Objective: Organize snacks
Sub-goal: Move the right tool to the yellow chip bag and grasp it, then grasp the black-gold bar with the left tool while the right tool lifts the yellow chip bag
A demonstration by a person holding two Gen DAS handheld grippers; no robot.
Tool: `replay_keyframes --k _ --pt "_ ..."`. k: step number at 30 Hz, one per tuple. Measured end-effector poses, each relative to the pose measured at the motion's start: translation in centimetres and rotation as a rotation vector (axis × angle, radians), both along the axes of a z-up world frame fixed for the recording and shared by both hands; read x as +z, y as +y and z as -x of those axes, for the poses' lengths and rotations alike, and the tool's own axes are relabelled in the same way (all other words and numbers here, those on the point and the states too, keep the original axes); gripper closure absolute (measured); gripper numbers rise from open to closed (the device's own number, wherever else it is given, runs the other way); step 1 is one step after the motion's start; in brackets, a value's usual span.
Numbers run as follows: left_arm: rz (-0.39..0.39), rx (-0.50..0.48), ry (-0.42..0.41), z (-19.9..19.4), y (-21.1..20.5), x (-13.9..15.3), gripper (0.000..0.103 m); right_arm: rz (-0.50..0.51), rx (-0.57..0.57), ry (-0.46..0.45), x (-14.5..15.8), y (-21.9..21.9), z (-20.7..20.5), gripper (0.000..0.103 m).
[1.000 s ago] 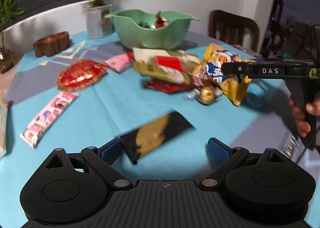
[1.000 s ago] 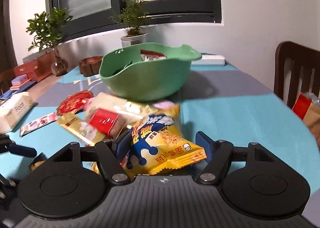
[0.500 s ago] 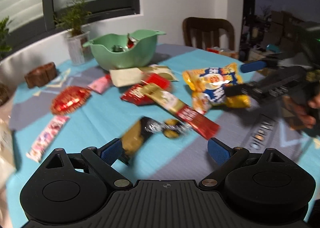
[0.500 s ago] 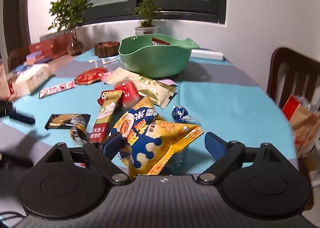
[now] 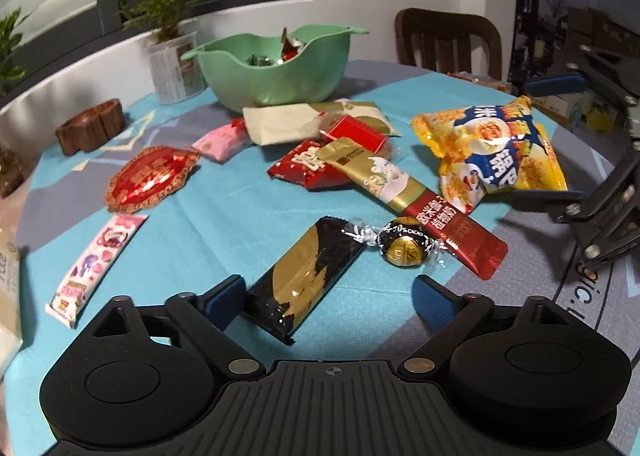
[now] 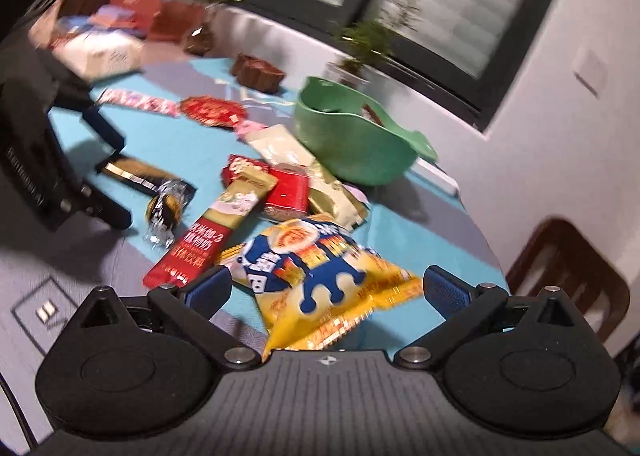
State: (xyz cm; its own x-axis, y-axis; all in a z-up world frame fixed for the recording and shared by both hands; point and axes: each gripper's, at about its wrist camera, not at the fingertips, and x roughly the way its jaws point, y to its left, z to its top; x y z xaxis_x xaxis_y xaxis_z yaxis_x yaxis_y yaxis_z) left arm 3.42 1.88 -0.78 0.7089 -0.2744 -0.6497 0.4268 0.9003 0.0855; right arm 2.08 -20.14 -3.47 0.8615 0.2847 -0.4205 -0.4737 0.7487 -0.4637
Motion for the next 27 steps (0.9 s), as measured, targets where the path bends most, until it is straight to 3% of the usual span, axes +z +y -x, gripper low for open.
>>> replay_keyframes --k 8,12,14,21,27 --pt "-0.031 -0.031 -0.052 1.4 -0.4 0.4 0.0 0.082 0.022 0.04 -0.6 1.4 -2.7 0.001" --pt "-0.013 -0.028 -0.026 1.1 0.0 0.8 0.0 0.018 -0.031 0.112 -0.7 0.3 -3.6 0.004" --pt "-0.019 -0.015 -0.026 0.6 -0.1 0.9 0.0 -0.033 -0.056 0.158 -0.6 -0.4 -3.9 0.019" --pt "-0.035 -0.002 -0.001 -0.5 -0.6 0.5 0.004 -0.157 -0.043 0.259 0.2 -1.5 -3.8 0.019" --pt "-0.075 0.053 -0.064 0.5 -1.0 0.7 0.006 -0.092 -0.033 0.216 -0.7 -0.1 -3.3 0.014"
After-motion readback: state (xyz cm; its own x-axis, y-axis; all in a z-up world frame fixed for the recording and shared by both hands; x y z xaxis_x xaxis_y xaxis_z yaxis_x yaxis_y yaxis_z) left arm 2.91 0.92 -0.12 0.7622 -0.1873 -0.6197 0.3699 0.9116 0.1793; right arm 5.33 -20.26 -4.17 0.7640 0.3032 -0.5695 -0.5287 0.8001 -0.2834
